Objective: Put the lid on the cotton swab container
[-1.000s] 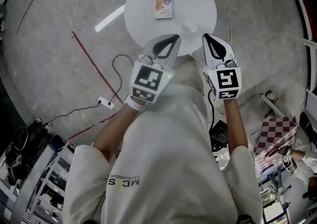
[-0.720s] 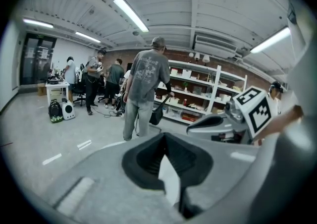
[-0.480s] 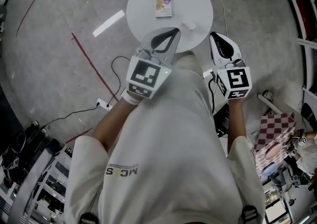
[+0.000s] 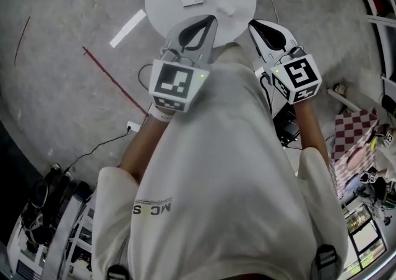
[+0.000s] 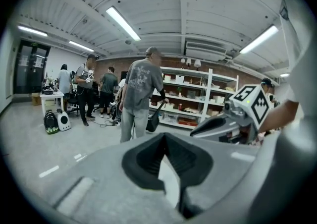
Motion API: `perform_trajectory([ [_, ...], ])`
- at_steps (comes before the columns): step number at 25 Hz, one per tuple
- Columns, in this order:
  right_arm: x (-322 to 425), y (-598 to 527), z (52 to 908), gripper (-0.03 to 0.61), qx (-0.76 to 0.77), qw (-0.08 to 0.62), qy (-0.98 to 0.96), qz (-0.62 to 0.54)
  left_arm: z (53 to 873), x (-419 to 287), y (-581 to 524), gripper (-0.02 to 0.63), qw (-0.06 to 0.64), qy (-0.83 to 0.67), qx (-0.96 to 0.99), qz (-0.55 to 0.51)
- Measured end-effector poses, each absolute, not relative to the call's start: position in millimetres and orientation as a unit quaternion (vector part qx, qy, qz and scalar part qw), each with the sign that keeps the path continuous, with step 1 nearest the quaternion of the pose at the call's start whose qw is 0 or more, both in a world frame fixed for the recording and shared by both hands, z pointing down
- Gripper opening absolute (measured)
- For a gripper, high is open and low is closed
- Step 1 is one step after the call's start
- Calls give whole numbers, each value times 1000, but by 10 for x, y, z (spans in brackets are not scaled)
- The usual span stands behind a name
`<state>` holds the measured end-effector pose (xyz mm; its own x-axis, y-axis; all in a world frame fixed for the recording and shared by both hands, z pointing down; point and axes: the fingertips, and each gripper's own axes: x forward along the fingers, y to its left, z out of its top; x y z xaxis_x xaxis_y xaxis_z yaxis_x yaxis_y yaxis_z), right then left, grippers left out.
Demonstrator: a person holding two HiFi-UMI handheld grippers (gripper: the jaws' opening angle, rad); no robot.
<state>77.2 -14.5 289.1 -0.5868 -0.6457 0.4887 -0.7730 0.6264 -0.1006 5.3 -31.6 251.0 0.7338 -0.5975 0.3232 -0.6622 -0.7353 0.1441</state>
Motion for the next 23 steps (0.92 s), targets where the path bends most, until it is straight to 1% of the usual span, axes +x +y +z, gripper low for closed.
perform_trajectory([
  [10,784,3,2891,0,407,202,-877,158,2574,180,-169,0,135,-323,927,134],
  [14,805,53,2976,0,413,181,-871,195,2635,257,-83,0,139,-307,931,136],
  [23,852,57,3036,0,416,161,-864,235,2627,327,-46,0,140,-293,936,138],
])
